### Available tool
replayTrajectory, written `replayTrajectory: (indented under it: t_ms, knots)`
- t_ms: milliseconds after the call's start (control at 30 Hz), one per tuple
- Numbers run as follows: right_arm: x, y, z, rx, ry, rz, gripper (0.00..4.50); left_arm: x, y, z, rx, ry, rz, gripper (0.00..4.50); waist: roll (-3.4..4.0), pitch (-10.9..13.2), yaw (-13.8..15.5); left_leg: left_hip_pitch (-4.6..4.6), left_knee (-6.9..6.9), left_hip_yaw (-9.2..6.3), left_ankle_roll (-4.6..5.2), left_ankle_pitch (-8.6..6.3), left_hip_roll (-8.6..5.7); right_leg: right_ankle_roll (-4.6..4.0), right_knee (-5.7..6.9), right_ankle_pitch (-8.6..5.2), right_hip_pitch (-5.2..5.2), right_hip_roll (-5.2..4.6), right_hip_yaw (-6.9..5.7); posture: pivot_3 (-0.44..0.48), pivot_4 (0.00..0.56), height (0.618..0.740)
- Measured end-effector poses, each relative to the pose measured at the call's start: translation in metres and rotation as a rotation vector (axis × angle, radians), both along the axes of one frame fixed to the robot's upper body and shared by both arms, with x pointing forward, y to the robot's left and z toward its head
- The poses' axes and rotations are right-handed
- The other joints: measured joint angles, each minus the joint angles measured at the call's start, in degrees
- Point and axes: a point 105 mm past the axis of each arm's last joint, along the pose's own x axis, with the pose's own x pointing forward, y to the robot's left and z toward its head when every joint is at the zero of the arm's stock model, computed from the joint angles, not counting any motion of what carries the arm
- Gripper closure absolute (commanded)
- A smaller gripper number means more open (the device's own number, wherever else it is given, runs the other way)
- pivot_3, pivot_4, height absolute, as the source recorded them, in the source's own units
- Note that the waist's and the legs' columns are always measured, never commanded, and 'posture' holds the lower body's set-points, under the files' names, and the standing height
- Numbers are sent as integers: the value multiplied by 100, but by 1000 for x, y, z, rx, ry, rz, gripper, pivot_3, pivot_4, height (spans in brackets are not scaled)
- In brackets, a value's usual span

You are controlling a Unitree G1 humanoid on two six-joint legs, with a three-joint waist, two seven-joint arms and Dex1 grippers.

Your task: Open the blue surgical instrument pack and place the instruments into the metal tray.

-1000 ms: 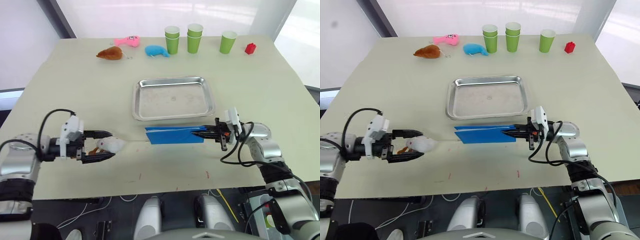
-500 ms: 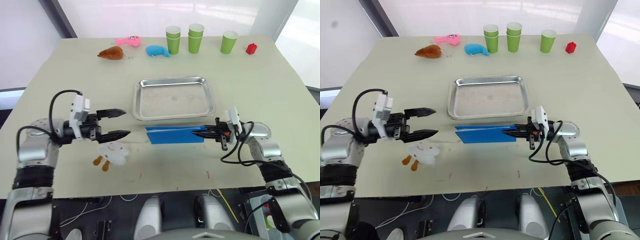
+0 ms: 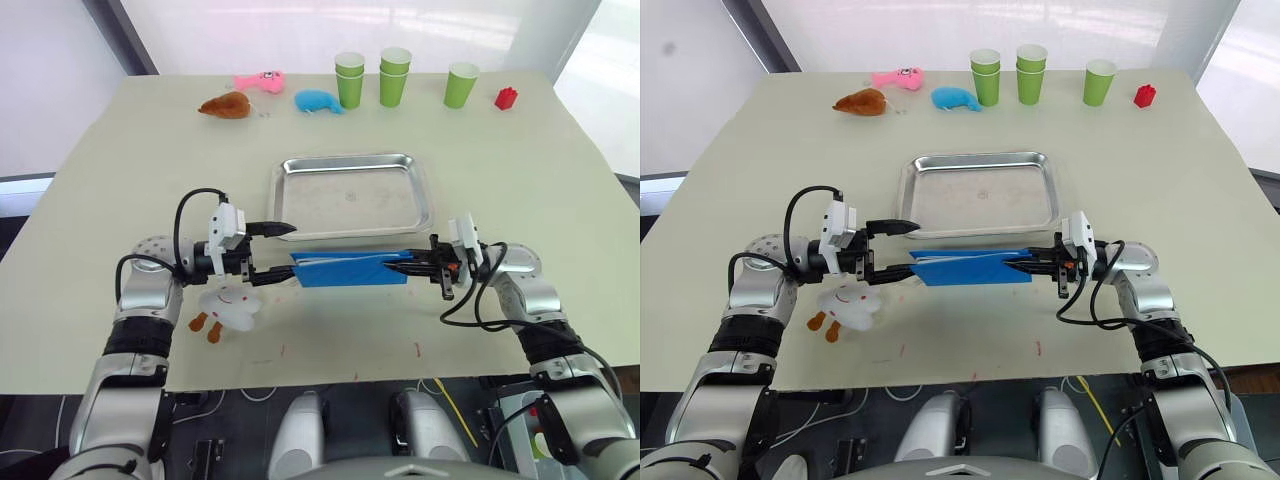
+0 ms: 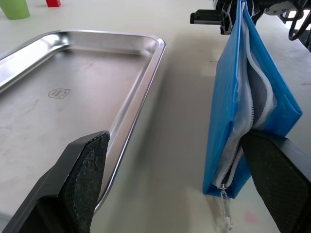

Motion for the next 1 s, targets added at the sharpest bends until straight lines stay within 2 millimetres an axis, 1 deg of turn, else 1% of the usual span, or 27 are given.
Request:
replayTrajectory:
  t_ms: [33, 100, 167, 233, 267, 300, 367, 433, 700, 967, 1000]
  knots:
    - [0, 0, 0, 0, 0, 0, 4500, 0, -1, 0, -3, 2, -4, 525, 0, 0, 1, -1, 0, 0, 0, 0, 0, 0, 0, 0, 0, 0, 0, 0, 150, 740]
    - [0, 0, 0, 0, 0, 0, 4500, 0, -2, -1, -4, 7, -13, 769, 0, 0, 0, -1, 1, 0, 0, 0, 0, 0, 0, 0, 0, 0, 0, 0, 150, 740]
    - [0, 0, 0, 0, 0, 0, 4500, -1, -5, -2, -7, 15, -30, 1660, 0, 0, 1, -1, 1, 0, 0, 0, 0, 0, 0, 0, 0, 0, 0, 0, 150, 740]
    - [0, 0, 0, 1, 0, -2, 4500, -3, -9, -3, -21, 35, -60, 2450, 0, 0, -1, -1, 1, 0, 0, 0, 0, 0, 1, 0, 0, 0, 0, 0, 150, 740]
    - [0, 0, 0, 1, 0, -3, 4500, -3, -9, -3, -24, 41, -65, 2607, 0, 0, -2, -1, 1, 0, 0, 0, 0, 0, 1, 0, 0, 0, 0, 0, 150, 740]
    - [0, 0, 0, 1, 0, -3, 4500, -4, -9, -3, -28, 47, -69, 3131, 0, 0, -2, -1, 1, -1, 0, 0, 0, 0, 1, 0, 0, 0, 0, 0, 150, 740]
    - [0, 0, 0, 2, 0, -5, 4500, -7, -11, -2, -36, 74, -94, 3833, 0, 0, 0, -2, 2, -1, 0, 0, 0, 0, 1, 0, 0, 0, 0, 0, 150, 740]
    - [1, 0, 0, 2, 1, -7, 4500, -11, -14, -1, -41, 109, -117, 4314, 0, 0, 0, -2, 3, -1, 0, 0, 0, 0, 2, 0, 0, 0, 0, 0, 150, 740]
    - [2, -4, -1, -5, 40, -16, 4500, -17, -17, -2, -51, 183, -132, 4314, 0, 0, 1, -3, 3, -3, 0, 0, 0, 0, 1, 0, 0, 0, 0, 0, 150, 740]
    - [-9, -14, 5, -20, 85, -5, 4500, -24, -27, -1, -79, 225, -169, 4314, -1, 0, 5, -5, 5, -5, 0, 0, -1, 0, 1, 0, 0, 0, -2, 0, 150, 740]
    - [-9, -15, 5, -20, 93, -9, 3926, -24, -28, -1, -82, 224, -171, 4500, 0, 0, 6, -5, 6, -5, 0, 0, -1, 0, 1, 0, 0, 0, -2, 0, 150, 740]
